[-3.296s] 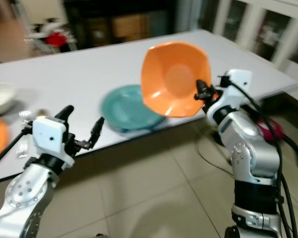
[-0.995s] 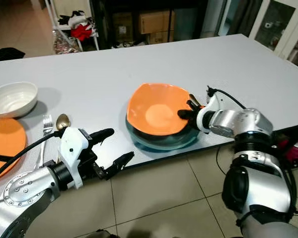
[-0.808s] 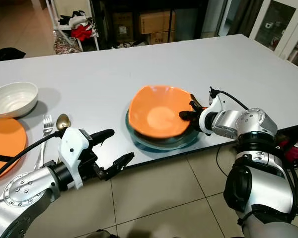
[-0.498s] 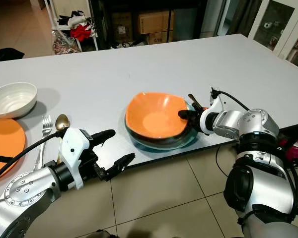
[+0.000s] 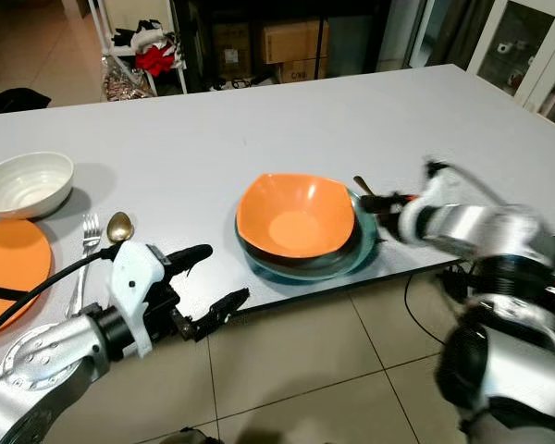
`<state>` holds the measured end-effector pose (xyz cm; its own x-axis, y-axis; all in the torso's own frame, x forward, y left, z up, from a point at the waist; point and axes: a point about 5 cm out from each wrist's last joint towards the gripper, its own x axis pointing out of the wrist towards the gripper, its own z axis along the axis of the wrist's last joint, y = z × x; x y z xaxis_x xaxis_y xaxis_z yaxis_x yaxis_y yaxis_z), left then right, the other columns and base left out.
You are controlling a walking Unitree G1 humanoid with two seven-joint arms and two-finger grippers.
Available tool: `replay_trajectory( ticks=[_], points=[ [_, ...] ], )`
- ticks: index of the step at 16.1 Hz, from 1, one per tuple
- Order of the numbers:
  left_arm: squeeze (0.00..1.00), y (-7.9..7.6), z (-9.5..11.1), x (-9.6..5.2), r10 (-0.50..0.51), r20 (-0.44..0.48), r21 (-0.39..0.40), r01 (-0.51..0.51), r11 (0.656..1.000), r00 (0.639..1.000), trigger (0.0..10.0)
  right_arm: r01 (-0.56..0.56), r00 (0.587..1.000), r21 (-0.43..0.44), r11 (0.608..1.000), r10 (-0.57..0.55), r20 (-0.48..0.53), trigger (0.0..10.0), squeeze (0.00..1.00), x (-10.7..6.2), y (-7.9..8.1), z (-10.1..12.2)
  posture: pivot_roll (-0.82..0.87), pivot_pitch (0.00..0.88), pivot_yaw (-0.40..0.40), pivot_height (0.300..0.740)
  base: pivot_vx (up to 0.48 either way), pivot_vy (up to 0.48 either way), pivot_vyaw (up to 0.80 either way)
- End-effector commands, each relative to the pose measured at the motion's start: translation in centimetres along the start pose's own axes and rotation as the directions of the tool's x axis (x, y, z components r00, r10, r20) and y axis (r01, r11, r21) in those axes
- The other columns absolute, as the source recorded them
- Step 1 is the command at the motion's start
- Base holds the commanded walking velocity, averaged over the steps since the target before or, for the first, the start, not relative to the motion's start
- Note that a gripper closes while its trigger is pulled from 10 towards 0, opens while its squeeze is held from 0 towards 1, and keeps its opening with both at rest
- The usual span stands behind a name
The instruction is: Setting the table
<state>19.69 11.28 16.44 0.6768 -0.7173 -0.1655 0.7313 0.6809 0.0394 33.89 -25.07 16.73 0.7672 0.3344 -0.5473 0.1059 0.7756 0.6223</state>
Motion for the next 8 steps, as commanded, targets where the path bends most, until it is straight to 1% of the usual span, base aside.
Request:
replay_trajectory(
  ticks=[1,2,3,4,5,6,7,8],
  points=[
    [0.0,0.1,0.2,-0.5,0.026,0.012,-0.013,-0.026,1.0,1.0,10.0,-0.031,0.999,-0.087,0.996,0.032,0.02,10.0,1.0,-1.3,0.7,0.5,-0.08,0.0,0.044,0.74,0.0,0.0,0.0],
    [0.0,0.2,0.2,-0.8,0.045,0.021,-0.023,-0.044,0.999,0.999,10.0,-0.05,0.996,-0.139,0.989,0.06,0.063,10.0,0.95,-2.1,1.1,0.8,-0.09,0.0,0.049,0.74,0.0,0.0,0.0],
    [0.0,0.9,0.4,-1.6,0.151,0.055,-0.034,-0.15,0.988,0.987,10.0,-0.092,0.964,-0.308,0.947,0.163,0.21,10.0,0.0,-4.2,2.9,1.3,-0.1,0.0,0.061,0.74,0.0,0.0,0.0],
    [0.0,2.2,0.3,-2.2,0.329,0.054,-0.033,-0.328,0.944,0.943,10.0,-0.074,0.909,-0.527,0.847,0.274,0.313,10.0,0.0,-5.7,5.1,0.7,-0.1,0.0,0.069,0.74,0.0,0.0,0.0],
    [0.0,3.2,0.2,-2.7,0.486,0.061,-0.051,-0.484,0.874,0.872,10.0,-0.075,0.877,-0.592,0.802,0.336,0.344,10.0,0.0,-6.1,6.8,-1.0,-0.1,0.0,0.074,0.74,0.0,0.0,0.0],
    [0.0,3.5,0.2,-3.0,0.569,0.068,-0.048,-0.567,0.822,0.82,10.0,-0.054,0.855,-0.65,0.758,0.371,0.362,10.0,0.0,-5.9,8.1,-2.9,-0.09,0.0,0.075,0.74,0.0,0.0,0.8],
    [0.0,3.5,0.2,-3.1,0.602,0.071,-0.022,-0.603,0.798,0.795,10.0,-0.044,0.842,-0.689,0.724,0.397,0.364,10.0,0.0,-5.7,8.9,-4.8,-0.09,0.0,0.074,0.74,0.0,0.0,0.8],
    [0.0,3.4,0.1,-3.0,0.607,0.071,-0.021,-0.607,0.794,0.792,10.0,-0.046,0.843,-0.689,0.724,0.398,0.362,10.0,0.0,-5.6,9.0,-5.4,-0.09,0.0,0.074,0.74,0.0,0.0,0.8]
  ],
)
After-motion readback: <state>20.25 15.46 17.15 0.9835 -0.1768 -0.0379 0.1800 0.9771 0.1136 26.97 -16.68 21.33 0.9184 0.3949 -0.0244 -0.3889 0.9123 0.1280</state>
